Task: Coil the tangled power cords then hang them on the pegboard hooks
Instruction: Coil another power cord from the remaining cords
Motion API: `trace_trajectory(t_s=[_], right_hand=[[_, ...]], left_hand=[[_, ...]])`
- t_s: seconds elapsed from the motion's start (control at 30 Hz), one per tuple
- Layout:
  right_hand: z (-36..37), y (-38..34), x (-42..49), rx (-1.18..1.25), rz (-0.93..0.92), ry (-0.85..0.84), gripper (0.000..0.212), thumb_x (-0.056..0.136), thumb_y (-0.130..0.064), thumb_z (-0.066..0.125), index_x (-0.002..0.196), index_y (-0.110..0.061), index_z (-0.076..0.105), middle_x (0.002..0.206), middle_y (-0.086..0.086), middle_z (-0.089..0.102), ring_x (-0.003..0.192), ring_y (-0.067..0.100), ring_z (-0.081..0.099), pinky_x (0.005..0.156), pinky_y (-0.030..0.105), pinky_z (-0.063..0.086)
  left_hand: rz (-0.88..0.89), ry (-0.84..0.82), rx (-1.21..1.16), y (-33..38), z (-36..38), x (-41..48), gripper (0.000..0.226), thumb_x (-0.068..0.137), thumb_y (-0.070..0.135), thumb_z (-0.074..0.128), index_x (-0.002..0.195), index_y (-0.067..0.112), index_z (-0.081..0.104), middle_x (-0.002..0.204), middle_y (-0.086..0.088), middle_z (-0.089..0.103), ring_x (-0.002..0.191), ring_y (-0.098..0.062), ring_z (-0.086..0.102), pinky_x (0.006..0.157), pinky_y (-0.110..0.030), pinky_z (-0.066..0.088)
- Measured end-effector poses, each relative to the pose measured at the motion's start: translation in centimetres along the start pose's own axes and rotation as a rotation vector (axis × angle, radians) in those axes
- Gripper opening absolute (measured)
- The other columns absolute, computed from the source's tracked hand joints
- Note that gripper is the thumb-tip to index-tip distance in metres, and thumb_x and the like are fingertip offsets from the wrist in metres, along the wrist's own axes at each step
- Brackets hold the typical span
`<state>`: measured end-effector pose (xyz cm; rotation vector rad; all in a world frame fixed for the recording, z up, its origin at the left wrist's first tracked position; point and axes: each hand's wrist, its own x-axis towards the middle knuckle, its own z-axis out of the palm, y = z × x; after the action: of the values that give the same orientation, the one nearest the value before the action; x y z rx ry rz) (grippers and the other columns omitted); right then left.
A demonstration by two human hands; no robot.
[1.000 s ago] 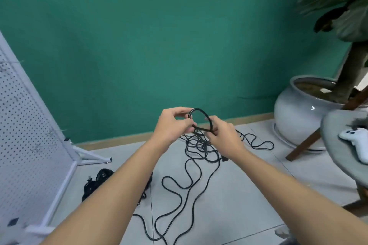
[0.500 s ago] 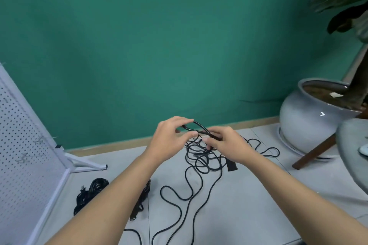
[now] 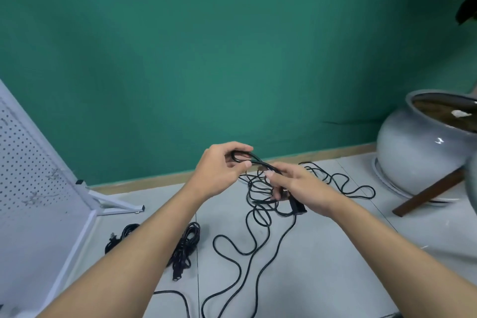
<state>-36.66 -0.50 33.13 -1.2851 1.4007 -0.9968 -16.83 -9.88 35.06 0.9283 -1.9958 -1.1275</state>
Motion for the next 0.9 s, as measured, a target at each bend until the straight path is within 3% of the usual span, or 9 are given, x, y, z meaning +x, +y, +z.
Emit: trace_trajectory(t_s=[0.23,0.33,0.43,0.53,0.6,0.67,0.77,0.83,0.9], right_hand=[[-1.0,0.4,-0.6,0.123,0.075,-0.065,0.029,0.109,-0.025,0.049,0.097,-0.004,0.065,0.073,0.005,0.057,0.070,0.024,0.059,0.084,0.041,0.047],[-0.8,0.6,-0.3,0.180,0.061,0.004,0.026,0.110,-0.023,0.046,0.096,-0.006,0.060,0.065,-0.003,0.038,0.059,0.017,0.040,0.072,0.034,0.051],[-0.6,0.6,0.2,0.151,0.039,0.097,0.029,0.111,-0.023,0.045,0.105,-0.005,0.068,0.063,-0.008,0.030,0.055,0.011,0.030,0.058,0.024,0.041],[-0.9,0.4,0.5,0.254,0.036,0.173,0.025,0.109,-0.021,0.048,0.094,-0.008,0.063,0.061,-0.007,0.028,0.054,0.012,0.026,0.052,0.022,0.035],[-1.3,0.2,0.7,0.407,0.041,0.172,0.024,0.109,-0.021,0.048,0.089,-0.011,0.056,0.062,-0.005,0.024,0.053,0.012,0.024,0.050,0.023,0.033],[-1.7,0.2,0.5,0.496,0.040,0.146,0.025,0.109,-0.022,0.047,0.086,-0.013,0.051,0.063,-0.004,0.021,0.051,0.012,0.023,0.049,0.025,0.032],[-2.2,0.3,0.2,0.484,0.045,0.143,0.027,0.109,-0.023,0.046,0.084,-0.014,0.048,0.062,-0.003,0.021,0.047,0.014,0.026,0.048,0.027,0.034],[-2.3,0.6,0.4,0.410,0.044,0.195,0.026,0.109,-0.024,0.046,0.087,-0.010,0.047,0.058,-0.003,0.024,0.046,0.017,0.031,0.049,0.029,0.040],[-2.6,1.1,0.4,0.265,0.066,0.313,0.026,0.109,-0.026,0.048,0.091,-0.007,0.047,0.051,-0.003,0.032,0.044,0.019,0.040,0.054,0.033,0.046]], left_hand=[[-0.034,-0.173,-0.096,0.7,1.0,-0.1,0.044,0.092,-0.013,0.064,0.126,0.013,0.067,0.118,-0.001,0.073,0.096,-0.013,0.077,0.072,-0.009,0.048],[-0.004,-0.120,-0.076,0.8,1.8,0.3,0.044,0.091,-0.011,0.066,0.123,0.019,0.068,0.112,-0.001,0.074,0.092,-0.013,0.077,0.069,-0.007,0.046],[0.024,-0.066,-0.080,0.3,2.5,0.5,0.060,0.093,-0.005,0.067,0.140,0.030,0.055,0.123,0.005,0.067,0.085,-0.009,0.074,0.072,-0.012,0.048],[-0.086,-0.171,-0.078,-1.5,3.3,0.6,0.073,0.092,-0.002,0.066,0.149,0.033,0.037,0.137,0.004,0.059,0.113,-0.010,0.067,0.088,-0.020,0.052],[-0.096,-0.354,0.144,-3.2,4.0,0.6,0.068,0.090,0.001,0.065,0.148,0.029,0.043,0.143,0.007,0.056,0.132,-0.006,0.053,0.098,-0.010,0.041],[-0.024,-0.467,0.354,-4.3,5.1,0.3,0.052,0.094,0.009,0.065,0.142,0.025,0.055,0.142,0.011,0.057,0.131,-0.001,0.048,0.092,0.002,0.030],[-0.058,-0.495,0.360,-5.6,6.2,0.5,0.016,0.101,0.024,0.062,0.116,0.024,0.068,0.125,0.011,0.070,0.117,-0.009,0.060,0.091,-0.012,0.040],[-0.106,-0.500,0.308,-6.3,6.2,0.6,0.011,0.102,0.027,0.062,0.103,0.020,0.069,0.109,0.013,0.075,0.109,-0.009,0.066,0.100,-0.027,0.048],[-0.092,-0.474,0.343,-6.6,5.9,0.7,0.013,0.101,0.030,0.064,0.096,0.020,0.069,0.098,0.012,0.075,0.098,-0.004,0.066,0.096,-0.029,0.051]])
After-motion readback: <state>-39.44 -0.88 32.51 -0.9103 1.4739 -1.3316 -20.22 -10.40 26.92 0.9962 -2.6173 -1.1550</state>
